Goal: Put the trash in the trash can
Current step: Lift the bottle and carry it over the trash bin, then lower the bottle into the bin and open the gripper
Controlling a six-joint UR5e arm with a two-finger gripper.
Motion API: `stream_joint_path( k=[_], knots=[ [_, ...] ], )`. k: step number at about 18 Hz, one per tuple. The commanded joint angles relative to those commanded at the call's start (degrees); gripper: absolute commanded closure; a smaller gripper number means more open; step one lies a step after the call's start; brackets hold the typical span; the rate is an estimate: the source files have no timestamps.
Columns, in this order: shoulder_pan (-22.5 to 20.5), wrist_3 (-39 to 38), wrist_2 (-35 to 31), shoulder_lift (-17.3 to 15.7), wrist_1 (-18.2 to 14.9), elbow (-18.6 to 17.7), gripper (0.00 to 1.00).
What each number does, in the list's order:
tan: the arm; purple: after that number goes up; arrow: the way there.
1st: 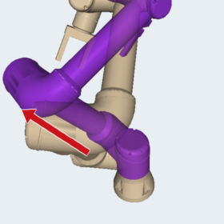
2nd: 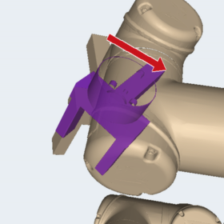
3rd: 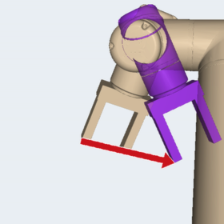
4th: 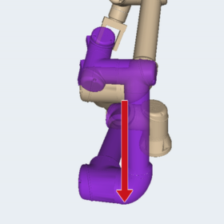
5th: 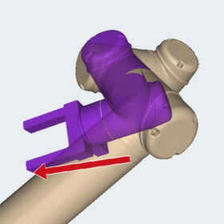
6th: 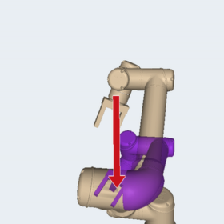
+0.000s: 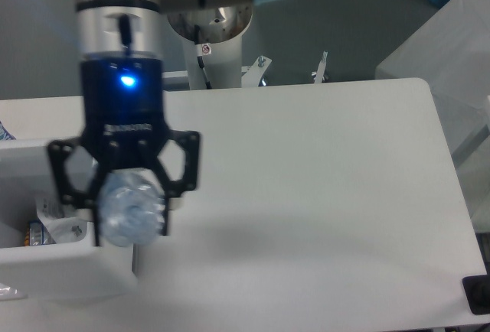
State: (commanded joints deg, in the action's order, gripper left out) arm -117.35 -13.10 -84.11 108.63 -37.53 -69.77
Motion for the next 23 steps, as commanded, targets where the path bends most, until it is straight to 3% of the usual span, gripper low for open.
stream_joint_path(
  k=[7,15,21,22,23],
  knots=[
    [3.9,0.4,-0.2,0.8,0.0,-3.4,0.33],
    [4.1,1.8,-0.4,1.5,-0.1,-5.1,0.27],
    [4.1,1.9,-0.4,0.2,-0.1,-8.4,0.27],
    [4.1,2.0,-0.4,-0.3,-0.1,-8.7,0.22],
    [4.1,2.6,-0.4,-0.5,-0.2,-8.8,0.02]
  ],
)
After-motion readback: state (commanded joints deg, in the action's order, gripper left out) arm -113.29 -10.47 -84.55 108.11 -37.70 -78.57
